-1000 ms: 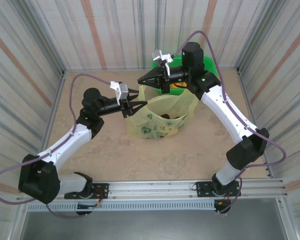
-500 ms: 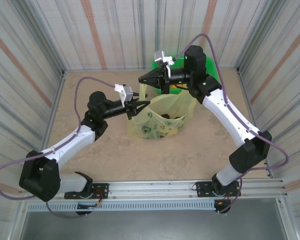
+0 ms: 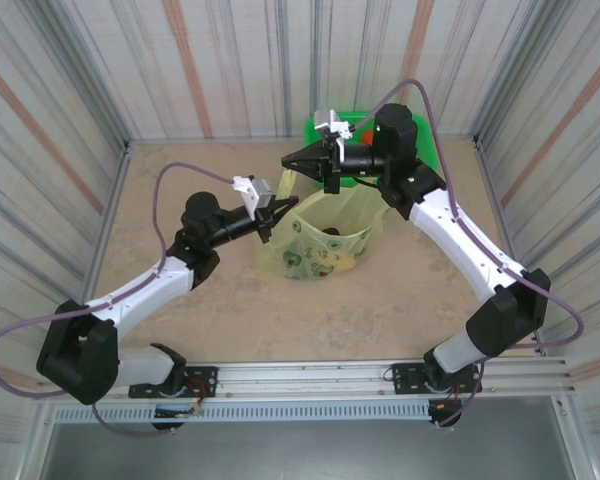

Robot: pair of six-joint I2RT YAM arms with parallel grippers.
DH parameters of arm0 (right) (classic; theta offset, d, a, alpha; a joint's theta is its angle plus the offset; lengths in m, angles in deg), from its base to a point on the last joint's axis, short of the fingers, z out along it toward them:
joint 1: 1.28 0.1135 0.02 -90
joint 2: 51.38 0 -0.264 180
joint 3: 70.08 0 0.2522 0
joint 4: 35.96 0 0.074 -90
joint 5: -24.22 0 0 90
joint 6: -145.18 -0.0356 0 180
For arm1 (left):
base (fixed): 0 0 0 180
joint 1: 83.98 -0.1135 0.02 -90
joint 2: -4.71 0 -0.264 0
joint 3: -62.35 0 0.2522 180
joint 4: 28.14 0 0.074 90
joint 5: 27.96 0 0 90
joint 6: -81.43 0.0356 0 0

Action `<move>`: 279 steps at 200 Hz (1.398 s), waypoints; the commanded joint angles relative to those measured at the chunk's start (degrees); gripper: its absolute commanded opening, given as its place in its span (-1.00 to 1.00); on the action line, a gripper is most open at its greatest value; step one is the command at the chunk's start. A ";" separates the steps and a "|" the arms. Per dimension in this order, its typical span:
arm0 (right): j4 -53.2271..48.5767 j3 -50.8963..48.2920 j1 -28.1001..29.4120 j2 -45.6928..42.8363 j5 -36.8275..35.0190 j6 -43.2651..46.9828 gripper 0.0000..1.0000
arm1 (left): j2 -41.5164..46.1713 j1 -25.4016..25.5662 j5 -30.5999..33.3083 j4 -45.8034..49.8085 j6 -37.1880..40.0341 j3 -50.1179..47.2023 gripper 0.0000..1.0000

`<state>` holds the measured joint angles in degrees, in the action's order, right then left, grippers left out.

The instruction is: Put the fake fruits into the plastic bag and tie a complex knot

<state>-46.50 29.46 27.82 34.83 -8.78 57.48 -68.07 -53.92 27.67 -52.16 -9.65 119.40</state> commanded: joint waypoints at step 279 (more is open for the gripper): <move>-6.37 4.86 -3.04 -11.26 -19.12 -16.84 0.20 | -0.12 -10.37 -0.44 13.35 -1.72 7.10 -1.00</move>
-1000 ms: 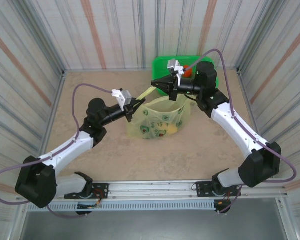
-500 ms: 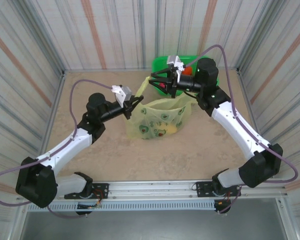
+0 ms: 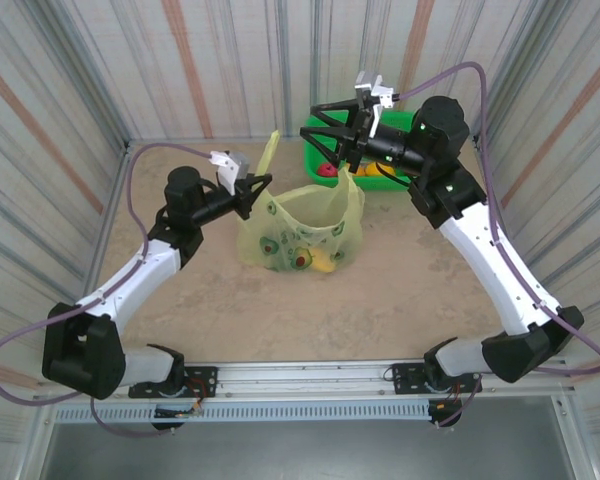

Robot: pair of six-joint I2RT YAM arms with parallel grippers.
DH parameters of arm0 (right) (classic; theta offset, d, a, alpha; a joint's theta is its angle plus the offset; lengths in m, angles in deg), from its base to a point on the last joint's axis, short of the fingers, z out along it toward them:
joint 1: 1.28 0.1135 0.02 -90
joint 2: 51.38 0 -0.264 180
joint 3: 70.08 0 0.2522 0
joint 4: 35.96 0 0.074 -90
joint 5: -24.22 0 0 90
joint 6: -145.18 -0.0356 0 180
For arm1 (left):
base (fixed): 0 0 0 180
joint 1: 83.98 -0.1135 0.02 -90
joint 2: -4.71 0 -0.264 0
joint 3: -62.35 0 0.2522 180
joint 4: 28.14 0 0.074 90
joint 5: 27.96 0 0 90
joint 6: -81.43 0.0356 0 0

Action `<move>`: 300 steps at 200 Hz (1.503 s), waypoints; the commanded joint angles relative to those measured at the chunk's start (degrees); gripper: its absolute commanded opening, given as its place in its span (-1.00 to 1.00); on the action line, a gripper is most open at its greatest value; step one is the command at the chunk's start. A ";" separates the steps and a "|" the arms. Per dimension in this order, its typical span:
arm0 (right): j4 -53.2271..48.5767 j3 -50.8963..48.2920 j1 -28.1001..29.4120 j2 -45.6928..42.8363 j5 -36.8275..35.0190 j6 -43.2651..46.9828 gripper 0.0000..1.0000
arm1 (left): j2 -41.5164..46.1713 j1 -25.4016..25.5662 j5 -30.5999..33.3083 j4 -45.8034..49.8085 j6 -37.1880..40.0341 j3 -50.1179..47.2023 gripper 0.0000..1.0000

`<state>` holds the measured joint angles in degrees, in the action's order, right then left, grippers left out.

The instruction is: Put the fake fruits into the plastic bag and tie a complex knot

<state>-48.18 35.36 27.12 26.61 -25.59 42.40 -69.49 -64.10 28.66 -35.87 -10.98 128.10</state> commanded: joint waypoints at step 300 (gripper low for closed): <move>21.38 -29.26 -13.36 6.66 13.78 5.21 -0.66 | -0.37 -1.13 -7.15 -6.02 -3.10 -1.19 -1.00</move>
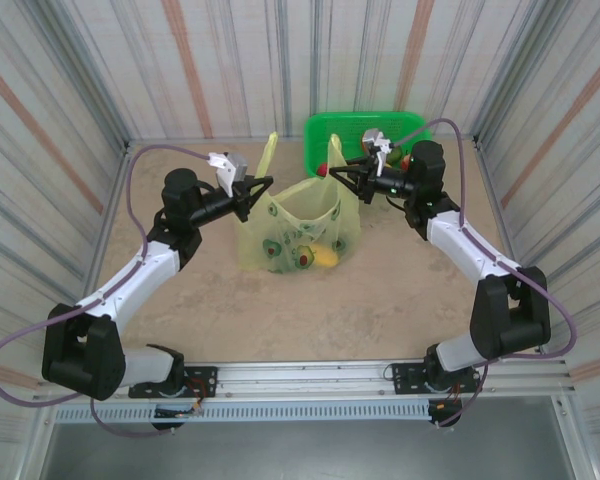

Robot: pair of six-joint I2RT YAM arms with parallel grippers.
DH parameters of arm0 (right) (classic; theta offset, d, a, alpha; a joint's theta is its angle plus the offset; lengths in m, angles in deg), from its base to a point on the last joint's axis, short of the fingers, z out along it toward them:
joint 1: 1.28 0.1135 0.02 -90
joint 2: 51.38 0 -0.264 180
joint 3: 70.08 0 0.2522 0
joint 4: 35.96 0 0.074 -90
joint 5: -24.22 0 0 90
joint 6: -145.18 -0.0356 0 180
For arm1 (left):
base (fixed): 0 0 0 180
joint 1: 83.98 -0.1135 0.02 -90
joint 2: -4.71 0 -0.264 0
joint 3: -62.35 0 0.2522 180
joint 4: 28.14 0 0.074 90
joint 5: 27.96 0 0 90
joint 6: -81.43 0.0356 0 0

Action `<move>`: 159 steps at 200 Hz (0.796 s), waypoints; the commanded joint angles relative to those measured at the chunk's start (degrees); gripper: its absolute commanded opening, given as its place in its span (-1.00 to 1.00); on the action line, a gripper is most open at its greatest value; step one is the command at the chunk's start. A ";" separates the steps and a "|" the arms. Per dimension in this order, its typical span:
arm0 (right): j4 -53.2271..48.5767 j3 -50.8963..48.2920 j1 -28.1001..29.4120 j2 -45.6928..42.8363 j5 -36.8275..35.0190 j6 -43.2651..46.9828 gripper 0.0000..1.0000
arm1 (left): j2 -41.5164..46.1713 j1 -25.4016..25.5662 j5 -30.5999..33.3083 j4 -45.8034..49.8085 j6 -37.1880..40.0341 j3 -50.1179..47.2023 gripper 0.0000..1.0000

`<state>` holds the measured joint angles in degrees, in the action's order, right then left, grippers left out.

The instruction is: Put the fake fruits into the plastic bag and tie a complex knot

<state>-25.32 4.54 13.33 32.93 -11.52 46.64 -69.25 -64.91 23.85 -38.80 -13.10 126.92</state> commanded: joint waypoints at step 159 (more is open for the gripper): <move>-3.26 10.91 0.33 10.00 8.16 3.89 0.03 | -0.23 0.16 -3.19 -2.67 -0.49 -0.09 -1.00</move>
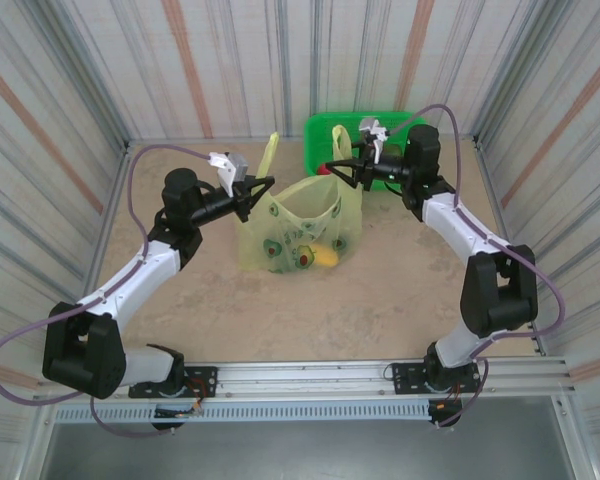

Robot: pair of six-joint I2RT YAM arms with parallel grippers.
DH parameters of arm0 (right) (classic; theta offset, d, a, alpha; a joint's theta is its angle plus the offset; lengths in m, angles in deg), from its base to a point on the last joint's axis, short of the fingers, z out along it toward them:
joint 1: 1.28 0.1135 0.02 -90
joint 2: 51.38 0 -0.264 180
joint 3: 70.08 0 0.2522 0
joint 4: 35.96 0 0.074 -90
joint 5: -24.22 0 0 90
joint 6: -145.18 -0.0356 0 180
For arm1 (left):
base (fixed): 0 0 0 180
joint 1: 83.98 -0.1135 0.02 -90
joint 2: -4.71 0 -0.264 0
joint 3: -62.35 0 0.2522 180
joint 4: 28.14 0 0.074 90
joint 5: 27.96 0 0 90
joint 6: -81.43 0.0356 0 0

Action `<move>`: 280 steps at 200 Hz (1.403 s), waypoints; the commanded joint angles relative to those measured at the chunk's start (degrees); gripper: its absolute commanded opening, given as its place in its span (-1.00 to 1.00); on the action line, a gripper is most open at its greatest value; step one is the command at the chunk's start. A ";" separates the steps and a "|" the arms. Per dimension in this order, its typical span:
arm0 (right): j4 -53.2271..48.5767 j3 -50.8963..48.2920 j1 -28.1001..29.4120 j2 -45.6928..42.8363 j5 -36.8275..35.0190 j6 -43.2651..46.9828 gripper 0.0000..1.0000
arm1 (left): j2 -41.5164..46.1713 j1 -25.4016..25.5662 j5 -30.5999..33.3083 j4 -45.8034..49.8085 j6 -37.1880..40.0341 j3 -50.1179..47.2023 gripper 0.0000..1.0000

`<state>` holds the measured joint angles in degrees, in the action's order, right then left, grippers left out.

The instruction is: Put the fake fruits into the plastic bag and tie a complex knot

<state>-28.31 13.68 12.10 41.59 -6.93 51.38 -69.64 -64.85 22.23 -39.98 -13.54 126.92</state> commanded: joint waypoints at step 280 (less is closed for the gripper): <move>-43.88 8.49 17.02 -8.28 -26.63 45.54 -1.00 | -5.20 8.99 -9.55 25.28 3.14 16.08 -0.82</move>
<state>-69.21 20.63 28.28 32.19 -35.65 94.49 -74.54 -56.19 15.19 -12.22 -10.77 143.14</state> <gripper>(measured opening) 0.041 0.069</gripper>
